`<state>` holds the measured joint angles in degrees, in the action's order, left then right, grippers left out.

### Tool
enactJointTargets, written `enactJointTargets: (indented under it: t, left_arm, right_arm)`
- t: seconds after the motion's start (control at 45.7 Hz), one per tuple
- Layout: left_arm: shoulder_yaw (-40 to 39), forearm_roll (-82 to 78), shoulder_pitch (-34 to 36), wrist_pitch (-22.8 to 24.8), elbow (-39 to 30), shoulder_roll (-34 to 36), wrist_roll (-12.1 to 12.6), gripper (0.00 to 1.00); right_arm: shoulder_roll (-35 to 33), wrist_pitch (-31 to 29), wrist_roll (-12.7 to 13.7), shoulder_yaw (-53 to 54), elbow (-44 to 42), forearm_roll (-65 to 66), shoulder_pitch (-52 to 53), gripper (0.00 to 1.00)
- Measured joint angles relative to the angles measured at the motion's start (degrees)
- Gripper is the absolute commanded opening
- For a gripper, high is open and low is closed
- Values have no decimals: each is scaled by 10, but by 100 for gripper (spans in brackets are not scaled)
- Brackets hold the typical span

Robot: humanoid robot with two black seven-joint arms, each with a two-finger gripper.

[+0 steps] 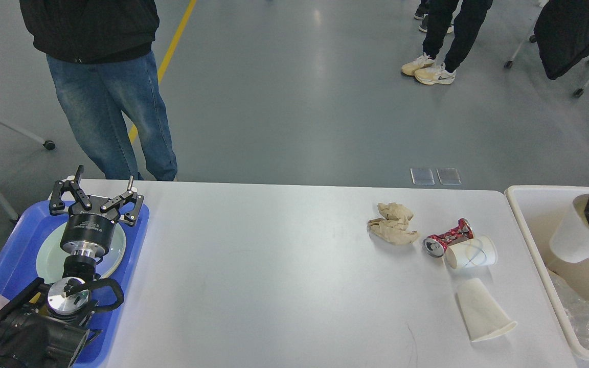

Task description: Tidy desktop

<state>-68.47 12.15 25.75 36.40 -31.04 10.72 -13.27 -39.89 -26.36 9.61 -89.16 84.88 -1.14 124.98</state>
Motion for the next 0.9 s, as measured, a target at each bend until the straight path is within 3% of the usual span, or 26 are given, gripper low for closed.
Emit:
enactJointTargets:
  t: [0.219,0.459,0.656,0.896]
  left_arm:
    - [0,0,0,0,0,0,-1,96]
    - [0,0,0,0,0,0,-1,96]
    - [0,0,0,0,0,0,-1,96]
    - [0,0,0,0,0,0,-1,96]
  right_arm:
    - [-77,31,-3,50,-184,0,-157,0]
    - [-86,48,-8,247,-381,0,-430,0]
    - [-19,124,-9,369,-521,0,-635,0]
    - [107,220,-8,404,-699,-11,-824,0]
